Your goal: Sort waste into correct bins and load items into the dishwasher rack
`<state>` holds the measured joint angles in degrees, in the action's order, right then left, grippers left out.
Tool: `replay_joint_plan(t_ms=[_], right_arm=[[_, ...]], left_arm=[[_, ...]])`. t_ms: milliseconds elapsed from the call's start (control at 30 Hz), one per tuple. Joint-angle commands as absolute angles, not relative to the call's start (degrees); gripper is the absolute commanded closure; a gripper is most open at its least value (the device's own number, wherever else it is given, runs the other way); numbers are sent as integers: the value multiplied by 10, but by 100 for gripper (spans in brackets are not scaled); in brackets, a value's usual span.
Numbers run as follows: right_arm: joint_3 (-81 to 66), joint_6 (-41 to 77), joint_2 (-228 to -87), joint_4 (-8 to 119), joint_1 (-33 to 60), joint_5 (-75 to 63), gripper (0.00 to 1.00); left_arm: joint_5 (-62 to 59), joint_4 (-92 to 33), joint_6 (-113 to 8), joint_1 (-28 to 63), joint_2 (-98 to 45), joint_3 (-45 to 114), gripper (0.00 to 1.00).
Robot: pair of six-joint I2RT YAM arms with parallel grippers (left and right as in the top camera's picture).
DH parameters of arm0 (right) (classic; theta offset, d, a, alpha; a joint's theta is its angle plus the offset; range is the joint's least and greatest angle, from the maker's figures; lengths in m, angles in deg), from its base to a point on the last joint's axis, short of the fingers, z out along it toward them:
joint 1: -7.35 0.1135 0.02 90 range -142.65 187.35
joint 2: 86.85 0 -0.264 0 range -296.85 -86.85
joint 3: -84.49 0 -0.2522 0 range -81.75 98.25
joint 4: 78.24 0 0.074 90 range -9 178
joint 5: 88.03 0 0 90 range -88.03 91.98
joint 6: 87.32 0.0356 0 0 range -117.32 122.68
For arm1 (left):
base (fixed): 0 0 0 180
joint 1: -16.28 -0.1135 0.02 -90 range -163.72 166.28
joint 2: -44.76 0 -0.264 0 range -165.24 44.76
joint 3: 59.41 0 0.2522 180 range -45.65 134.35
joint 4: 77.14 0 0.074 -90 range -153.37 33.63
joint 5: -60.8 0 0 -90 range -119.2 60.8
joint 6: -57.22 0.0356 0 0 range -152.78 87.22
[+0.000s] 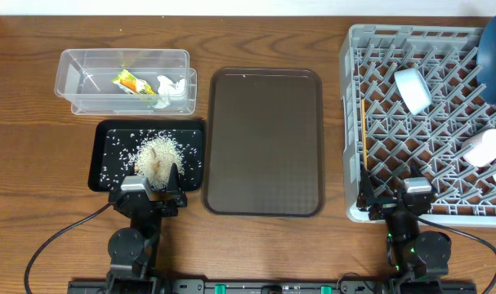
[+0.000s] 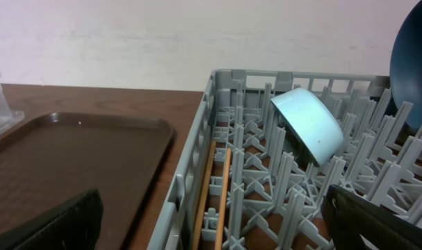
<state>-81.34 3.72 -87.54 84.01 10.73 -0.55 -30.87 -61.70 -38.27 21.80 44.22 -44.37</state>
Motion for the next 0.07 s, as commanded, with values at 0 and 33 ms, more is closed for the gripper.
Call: replay_joint_plan(t_ms=[0, 33], right_arm=[[-814, 37, -872, 838, 96, 1, 1], [-814, 37, -872, 838, 96, 0, 1]], left_arm=[[-312, -593, -373, 218, 445, -454, 6], [-312, -593, -373, 218, 445, -454, 6]])
